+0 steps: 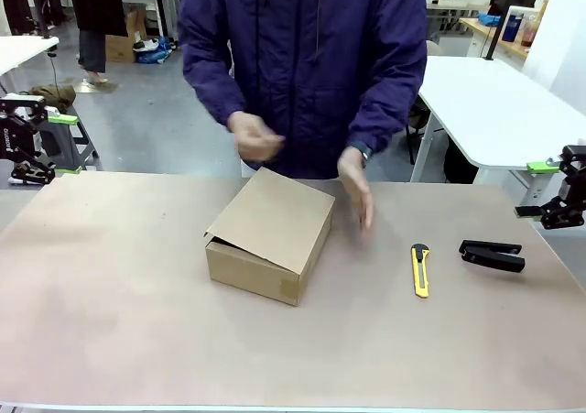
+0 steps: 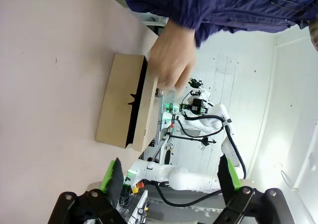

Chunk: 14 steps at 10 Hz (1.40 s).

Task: Pack the item into the box.
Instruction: Close the Mailer Box.

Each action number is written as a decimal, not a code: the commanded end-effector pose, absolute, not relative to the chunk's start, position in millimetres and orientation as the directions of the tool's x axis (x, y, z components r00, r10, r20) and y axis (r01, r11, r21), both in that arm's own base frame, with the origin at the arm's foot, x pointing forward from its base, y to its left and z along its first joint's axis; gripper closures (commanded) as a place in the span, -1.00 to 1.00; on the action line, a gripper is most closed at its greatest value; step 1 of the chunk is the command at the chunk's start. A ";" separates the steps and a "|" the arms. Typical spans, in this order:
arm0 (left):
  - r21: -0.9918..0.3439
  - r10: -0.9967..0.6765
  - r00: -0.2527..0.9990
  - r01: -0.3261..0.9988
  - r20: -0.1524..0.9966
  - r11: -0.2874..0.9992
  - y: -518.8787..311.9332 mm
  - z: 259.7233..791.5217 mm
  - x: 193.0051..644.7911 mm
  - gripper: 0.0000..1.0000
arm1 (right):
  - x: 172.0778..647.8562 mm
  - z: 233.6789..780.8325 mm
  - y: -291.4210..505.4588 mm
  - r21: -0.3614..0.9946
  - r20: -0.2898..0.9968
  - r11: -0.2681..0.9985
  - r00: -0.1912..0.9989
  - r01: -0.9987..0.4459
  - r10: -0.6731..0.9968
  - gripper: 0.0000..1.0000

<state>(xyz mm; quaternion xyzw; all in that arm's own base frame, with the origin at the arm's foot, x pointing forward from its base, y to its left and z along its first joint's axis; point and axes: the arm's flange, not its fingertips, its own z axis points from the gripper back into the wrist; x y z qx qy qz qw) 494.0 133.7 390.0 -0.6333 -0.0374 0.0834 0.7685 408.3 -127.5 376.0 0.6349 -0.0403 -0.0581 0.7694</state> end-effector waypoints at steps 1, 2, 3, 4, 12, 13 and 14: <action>-0.977 0.181 0.982 -0.090 -0.054 0.194 130.6 393.3 488.5 -1.00 | 404.9 379.4 -125.5 0.983 -0.009 0.182 0.991 0.033 -0.135 -1.00; -0.977 0.181 0.982 -0.090 -0.054 0.194 130.6 393.3 488.5 -1.00 | 404.9 379.4 -125.5 0.983 -0.009 0.182 0.991 0.033 -0.135 -1.00; -0.977 0.181 0.982 -0.090 -0.054 0.194 130.6 393.3 488.5 -1.00 | 404.9 379.4 -125.5 0.983 -0.009 0.182 0.991 0.033 -0.135 -1.00; -0.977 0.181 0.982 -0.090 -0.054 0.194 130.6 393.3 488.5 -1.00 | 404.9 379.4 -125.5 0.983 -0.009 0.182 0.991 0.033 -0.135 -1.00; -0.977 0.181 0.982 -0.090 -0.054 0.194 130.6 393.3 488.5 -1.00 | 404.9 379.4 -125.5 0.983 -0.009 0.182 0.991 0.033 -0.135 -1.00; -0.977 0.181 0.982 -0.090 -0.054 0.194 130.6 393.3 488.5 -1.00 | 404.9 379.4 -125.5 0.983 -0.009 0.182 0.991 0.033 -0.135 -1.00; -0.977 0.181 0.982 -0.090 -0.054 0.194 130.6 393.3 488.5 -1.00 | 404.9 379.4 -125.5 0.983 -0.009 0.182 0.991 0.033 -0.135 -1.00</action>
